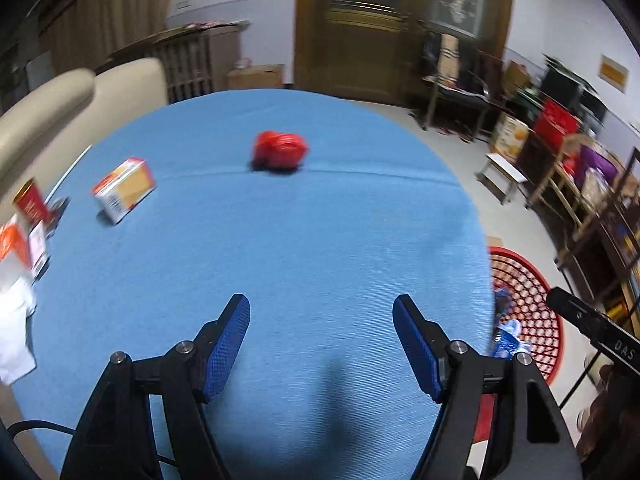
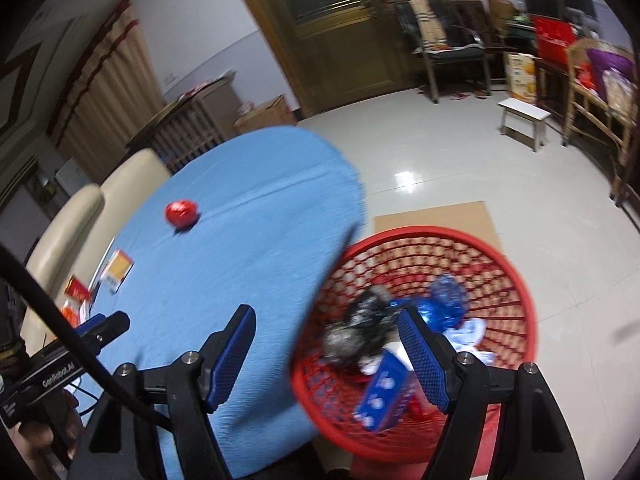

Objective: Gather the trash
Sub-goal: 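Bring both open tools back over the table, then grasp the red-and-white medicine box with the left tool while the right tool grasps the red plastic wrapper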

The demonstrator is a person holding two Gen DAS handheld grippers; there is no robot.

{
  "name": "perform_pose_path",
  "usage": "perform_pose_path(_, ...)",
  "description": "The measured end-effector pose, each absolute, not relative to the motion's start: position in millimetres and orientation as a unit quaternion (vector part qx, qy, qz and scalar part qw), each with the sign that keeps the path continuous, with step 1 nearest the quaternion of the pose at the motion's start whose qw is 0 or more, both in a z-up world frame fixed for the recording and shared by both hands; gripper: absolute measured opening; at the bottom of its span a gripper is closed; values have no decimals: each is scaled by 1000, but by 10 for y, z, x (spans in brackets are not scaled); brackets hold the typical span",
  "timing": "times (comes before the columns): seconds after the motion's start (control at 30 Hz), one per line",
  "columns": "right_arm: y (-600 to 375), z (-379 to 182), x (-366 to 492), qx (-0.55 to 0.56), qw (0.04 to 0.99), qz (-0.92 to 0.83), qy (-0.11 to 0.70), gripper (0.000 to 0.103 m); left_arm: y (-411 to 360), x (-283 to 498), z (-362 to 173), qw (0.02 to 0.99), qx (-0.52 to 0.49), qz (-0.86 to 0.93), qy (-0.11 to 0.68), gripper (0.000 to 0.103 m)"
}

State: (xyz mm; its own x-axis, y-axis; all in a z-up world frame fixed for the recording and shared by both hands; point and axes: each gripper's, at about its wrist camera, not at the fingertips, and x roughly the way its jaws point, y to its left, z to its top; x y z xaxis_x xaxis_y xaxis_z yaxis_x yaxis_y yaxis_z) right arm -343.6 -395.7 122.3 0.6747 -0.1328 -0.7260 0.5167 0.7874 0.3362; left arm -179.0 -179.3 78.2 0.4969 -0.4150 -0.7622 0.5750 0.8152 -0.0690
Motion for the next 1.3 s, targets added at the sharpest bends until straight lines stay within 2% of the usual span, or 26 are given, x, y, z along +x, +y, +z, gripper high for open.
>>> perform_pose_path(0.27, -3472, 1168, -2987, 227, 880, -134, 395, 78, -1210, -1449, 672, 874, 65, -237, 419, 75)
perform_pose_path(0.63, -2946, 1065, -2503, 192, 879, -77, 430, 77, -453, -494, 800, 901, 16, -174, 397, 75)
perform_pose_path(0.87, -2731, 1023, -2229, 177, 877, -50, 443, 77, -409, 107, 882, 907, 11, -181, 380, 76)
perform_pose_path(1.3, -2718, 948, -1944, 176, 871, -42, 457, 77, -703, 896, 540, 872, 71, -220, 432, 77)
